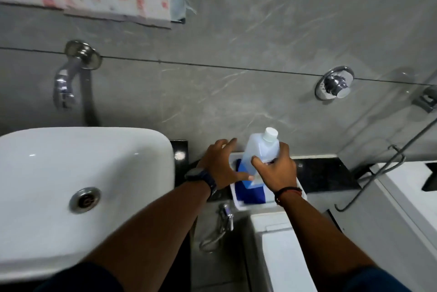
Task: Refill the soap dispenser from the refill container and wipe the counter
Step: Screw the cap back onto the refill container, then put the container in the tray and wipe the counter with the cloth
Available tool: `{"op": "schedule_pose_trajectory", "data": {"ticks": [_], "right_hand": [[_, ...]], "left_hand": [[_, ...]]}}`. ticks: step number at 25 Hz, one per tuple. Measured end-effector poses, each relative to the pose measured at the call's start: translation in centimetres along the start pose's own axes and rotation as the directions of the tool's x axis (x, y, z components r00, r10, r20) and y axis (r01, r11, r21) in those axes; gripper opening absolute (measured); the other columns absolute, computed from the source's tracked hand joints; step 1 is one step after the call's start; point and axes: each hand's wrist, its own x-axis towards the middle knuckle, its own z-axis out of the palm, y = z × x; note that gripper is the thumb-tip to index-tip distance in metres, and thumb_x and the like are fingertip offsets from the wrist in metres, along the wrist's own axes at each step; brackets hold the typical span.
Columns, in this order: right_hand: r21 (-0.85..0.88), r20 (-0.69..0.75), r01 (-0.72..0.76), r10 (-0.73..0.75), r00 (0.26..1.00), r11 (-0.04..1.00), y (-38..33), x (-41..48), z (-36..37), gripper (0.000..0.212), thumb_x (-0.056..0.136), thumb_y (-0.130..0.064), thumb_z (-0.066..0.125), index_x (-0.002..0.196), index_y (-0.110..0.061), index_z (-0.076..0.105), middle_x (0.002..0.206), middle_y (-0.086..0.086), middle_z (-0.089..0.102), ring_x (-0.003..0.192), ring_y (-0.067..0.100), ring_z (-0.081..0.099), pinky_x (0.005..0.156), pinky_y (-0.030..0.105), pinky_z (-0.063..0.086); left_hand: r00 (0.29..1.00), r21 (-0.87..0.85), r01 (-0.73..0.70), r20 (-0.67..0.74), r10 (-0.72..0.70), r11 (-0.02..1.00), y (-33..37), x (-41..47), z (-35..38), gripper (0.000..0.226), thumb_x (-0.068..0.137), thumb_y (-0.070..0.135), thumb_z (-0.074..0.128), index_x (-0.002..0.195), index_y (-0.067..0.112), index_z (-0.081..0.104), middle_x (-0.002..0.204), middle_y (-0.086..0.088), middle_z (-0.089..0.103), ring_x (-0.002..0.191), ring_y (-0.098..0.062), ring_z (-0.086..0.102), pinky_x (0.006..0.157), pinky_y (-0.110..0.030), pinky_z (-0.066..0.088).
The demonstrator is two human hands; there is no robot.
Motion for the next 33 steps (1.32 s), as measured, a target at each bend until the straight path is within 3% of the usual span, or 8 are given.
{"op": "schedule_pose_trajectory", "data": {"ticks": [5, 10, 14, 20, 23, 24, 28, 33], "right_hand": [[-0.176, -0.036, -0.103, 0.099, 0.994, 0.979, 11.2, 9.2, 2.2, 0.069, 0.062, -0.046, 0.075, 0.117, -0.021, 0.041, 0.103, 0.011, 0.064, 0.089, 0.038, 0.061, 0.072, 0.041, 0.049], [-0.112, -0.103, -0.213, 0.202, 0.974, 0.971, 19.6, 14.2, 5.2, 0.075, 0.061, -0.032, 0.083, 0.121, -0.011, 0.043, 0.111, 0.019, 0.061, 0.097, 0.04, 0.06, 0.078, 0.041, 0.049], [-0.074, -0.127, -0.239, 0.228, 0.965, 0.968, 23.9, 15.2, 6.7, 0.074, 0.061, -0.03, 0.084, 0.119, -0.01, 0.043, 0.111, 0.019, 0.061, 0.097, 0.038, 0.06, 0.078, 0.04, 0.049], [0.104, -0.122, -0.275, 0.287, 0.95, 0.956, 25.1, 14.6, 8.4, 0.08, 0.056, -0.03, 0.088, 0.122, -0.013, 0.045, 0.116, 0.012, 0.057, 0.102, 0.022, 0.054, 0.083, 0.032, 0.045], [-0.098, -0.369, -0.379, 0.32, 0.873, 0.92, 23.5, 11.2, 10.6, 0.076, 0.06, -0.042, 0.084, 0.111, 0.001, 0.049, 0.105, 0.023, 0.057, 0.099, 0.039, 0.053, 0.086, 0.045, 0.044], [-0.154, -0.377, -0.438, 0.357, 0.854, 0.886, 23.0, 10.3, 11.5, 0.072, 0.065, -0.045, 0.08, 0.108, 0.004, 0.049, 0.102, 0.026, 0.056, 0.097, 0.042, 0.053, 0.085, 0.047, 0.043], [-0.295, 0.166, -0.61, 0.668, 0.725, 0.736, 23.3, 9.6, 14.3, 0.067, 0.07, -0.047, 0.075, 0.111, -0.005, 0.043, 0.11, 0.018, 0.052, 0.103, 0.037, 0.053, 0.086, 0.045, 0.046], [-0.302, 0.436, -0.61, 0.675, 0.595, 0.733, 23.9, 11.7, 15.1, 0.04, 0.078, -0.02, 0.07, 0.11, -0.007, 0.05, 0.095, 0.009, 0.061, 0.082, 0.021, 0.057, 0.08, 0.037, 0.048]], "left_hand": [[0.989, 0.17, 0.094, 0.094, -0.111, 0.981, -5.3, 7.0, 9.2, 0.112, 0.052, 0.083, 0.058, 0.144, 0.029, 0.021, 0.153, 0.001, 0.022, 0.138, -0.02, 0.022, 0.11, -0.037, 0.023], [0.95, 0.296, 0.03, 0.289, -0.12, 0.955, -8.7, 10.7, 15.7, 0.127, 0.05, 0.089, 0.049, 0.147, 0.025, -0.002, 0.156, 0.002, -0.015, 0.143, -0.02, -0.008, 0.114, -0.042, 0.007], [0.944, 0.332, 0.026, 0.303, -0.133, 0.943, -10.0, 11.9, 18.5, 0.128, 0.051, 0.092, 0.041, 0.144, 0.025, -0.017, 0.151, 0.002, -0.032, 0.142, -0.023, -0.013, 0.106, -0.037, -0.007], [0.919, 0.387, -0.049, 0.378, -0.11, 0.921, -11.6, 12.7, 20.5, 0.124, 0.063, 0.084, 0.045, 0.144, 0.013, -0.015, 0.154, -0.007, -0.022, 0.142, -0.02, -0.017, 0.112, -0.031, -0.01], [0.909, 0.392, -0.071, 0.403, -0.102, 0.917, -11.5, 12.9, 20.5, 0.124, 0.063, 0.082, 0.048, 0.144, 0.012, -0.015, 0.155, -0.008, -0.019, 0.141, -0.021, -0.018, 0.113, -0.033, -0.008], [0.903, 0.393, -0.077, 0.416, -0.102, 0.917, -11.4, 12.9, 20.4, 0.125, 0.063, 0.082, 0.049, 0.144, 0.012, -0.015, 0.155, -0.009, -0.019, 0.141, -0.022, -0.018, 0.112, -0.034, -0.007], [0.882, 0.381, -0.111, 0.463, -0.085, 0.918, -11.5, 13.3, 19.8, 0.126, 0.062, 0.08, 0.053, 0.145, 0.012, -0.013, 0.155, -0.009, -0.019, 0.142, -0.022, -0.016, 0.113, -0.034, -0.004], [0.9, 0.338, -0.139, 0.435, -0.023, 0.931, -11.7, 12.3, 18.4, 0.118, 0.063, 0.084, 0.044, 0.145, 0.022, -0.014, 0.156, -0.005, -0.017, 0.143, -0.02, -0.007, 0.109, -0.03, -0.004]]}}
